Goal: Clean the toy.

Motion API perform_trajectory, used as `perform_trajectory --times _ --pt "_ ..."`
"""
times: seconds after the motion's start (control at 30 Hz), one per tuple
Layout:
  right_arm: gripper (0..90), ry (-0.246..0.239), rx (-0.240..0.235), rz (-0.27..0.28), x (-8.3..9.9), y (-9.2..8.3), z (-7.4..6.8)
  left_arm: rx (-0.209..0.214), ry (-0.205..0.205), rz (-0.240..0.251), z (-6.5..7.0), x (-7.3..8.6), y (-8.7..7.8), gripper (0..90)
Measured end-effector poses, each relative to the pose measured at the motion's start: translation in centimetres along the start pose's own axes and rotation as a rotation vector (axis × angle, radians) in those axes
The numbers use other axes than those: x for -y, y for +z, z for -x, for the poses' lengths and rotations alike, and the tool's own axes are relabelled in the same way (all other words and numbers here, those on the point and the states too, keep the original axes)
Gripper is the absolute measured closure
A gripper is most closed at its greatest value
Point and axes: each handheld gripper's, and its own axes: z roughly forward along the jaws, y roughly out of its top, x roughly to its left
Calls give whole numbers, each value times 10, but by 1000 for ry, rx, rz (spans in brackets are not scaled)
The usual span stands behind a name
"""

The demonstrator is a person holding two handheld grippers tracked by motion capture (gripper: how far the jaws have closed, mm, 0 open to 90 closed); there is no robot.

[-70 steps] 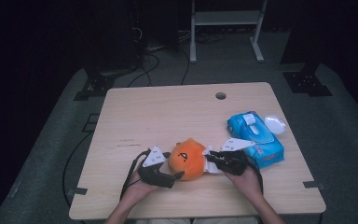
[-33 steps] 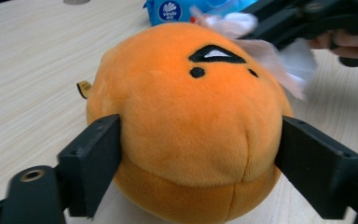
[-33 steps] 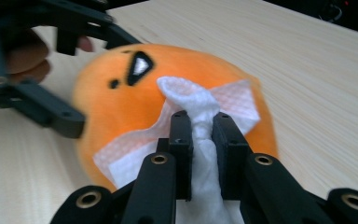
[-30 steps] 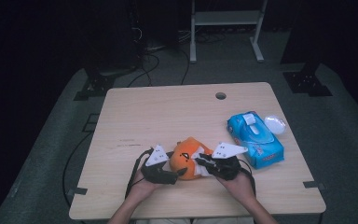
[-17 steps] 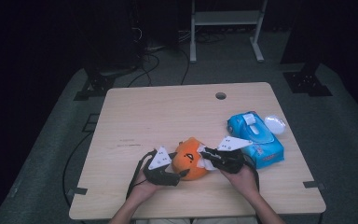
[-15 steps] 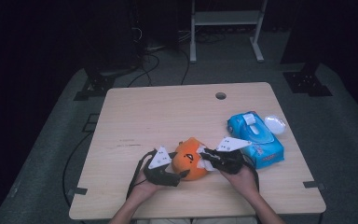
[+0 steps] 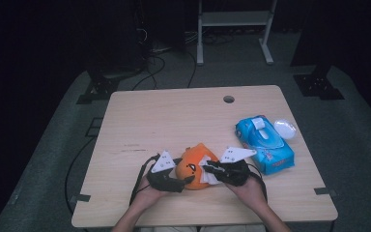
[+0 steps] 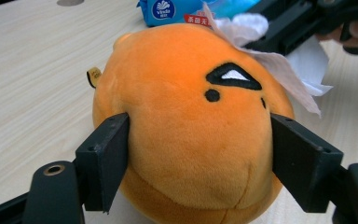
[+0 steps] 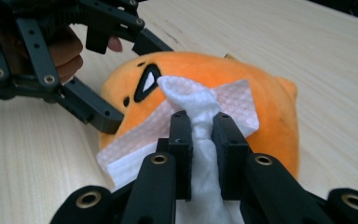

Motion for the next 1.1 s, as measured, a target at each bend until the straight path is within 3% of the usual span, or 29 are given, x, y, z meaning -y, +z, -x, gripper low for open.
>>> perform_trajectory --times 0.07,0.27,0.37,0.5,0.63,0.7,0.83,0.97,1.1 --pt "786 -14 16 8 -3 -2 2 -11 29 -6 2 -1 1 272" --pt "785 38 50 40 -3 -6 22 -16 58 1 7 -2 2 273" --pt "785 50 35 21 4 -2 22 -5 -2 14 4 -2 2 195" --pt "785 63 6 0 10 -2 17 -1 -54 -7 -1 0 4 100" --pt "786 56 -10 -18 11 -4 9 17 -110 -9 -7 2 1 104" --pt "786 50 -21 -25 11 -3 3 31 -116 2 -9 2 -2 128" --pt "786 46 -23 -27 9 -2 1 33 -90 -1 -7 2 -2 186" --pt "786 50 -7 -3 6 -7 4 8 -56 4 -2 0 1 230" --pt "786 19 -11 26 -4 -8 -1 -18 12 -4 5 -3 3 245"
